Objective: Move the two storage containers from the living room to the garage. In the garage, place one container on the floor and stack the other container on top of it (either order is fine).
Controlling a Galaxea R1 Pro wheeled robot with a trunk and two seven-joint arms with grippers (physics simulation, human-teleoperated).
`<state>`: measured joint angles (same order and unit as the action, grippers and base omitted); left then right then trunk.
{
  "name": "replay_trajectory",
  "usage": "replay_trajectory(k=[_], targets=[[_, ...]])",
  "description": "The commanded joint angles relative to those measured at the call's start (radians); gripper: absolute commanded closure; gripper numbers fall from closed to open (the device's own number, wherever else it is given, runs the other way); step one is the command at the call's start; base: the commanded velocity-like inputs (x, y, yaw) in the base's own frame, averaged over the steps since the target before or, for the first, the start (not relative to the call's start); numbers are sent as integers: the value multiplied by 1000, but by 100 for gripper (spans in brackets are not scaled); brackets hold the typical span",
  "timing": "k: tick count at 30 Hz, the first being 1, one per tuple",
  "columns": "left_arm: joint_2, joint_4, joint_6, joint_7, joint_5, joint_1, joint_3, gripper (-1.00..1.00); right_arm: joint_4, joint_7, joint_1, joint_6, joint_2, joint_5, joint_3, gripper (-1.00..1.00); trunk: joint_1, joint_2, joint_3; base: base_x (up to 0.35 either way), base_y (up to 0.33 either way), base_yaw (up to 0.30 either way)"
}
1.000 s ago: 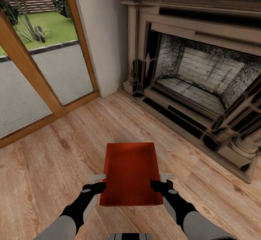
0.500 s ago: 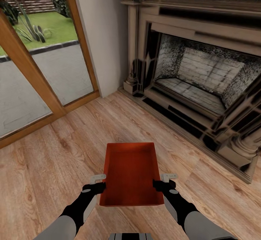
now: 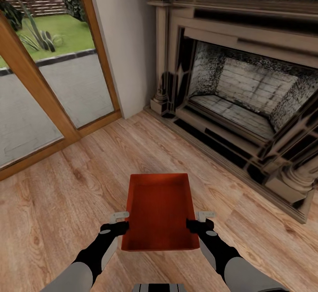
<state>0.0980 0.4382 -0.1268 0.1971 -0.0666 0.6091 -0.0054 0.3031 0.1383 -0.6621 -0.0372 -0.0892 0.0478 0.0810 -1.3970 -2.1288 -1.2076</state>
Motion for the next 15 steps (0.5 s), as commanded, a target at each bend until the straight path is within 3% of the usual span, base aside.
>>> replay_trajectory(k=[1, 15], targets=[[1, 1, -5, 4, -7, 0, -1, -100, -5, 6, -1, -3, 0, 1, 9, -100, 0, 0, -1, 0, 0, 0], [9, -5, -5, 4, -7, 0, 1, -100, -13, 3, -1, -4, 0, -5, 11, -100, 0, 0, -1, 0, 0, 0]])
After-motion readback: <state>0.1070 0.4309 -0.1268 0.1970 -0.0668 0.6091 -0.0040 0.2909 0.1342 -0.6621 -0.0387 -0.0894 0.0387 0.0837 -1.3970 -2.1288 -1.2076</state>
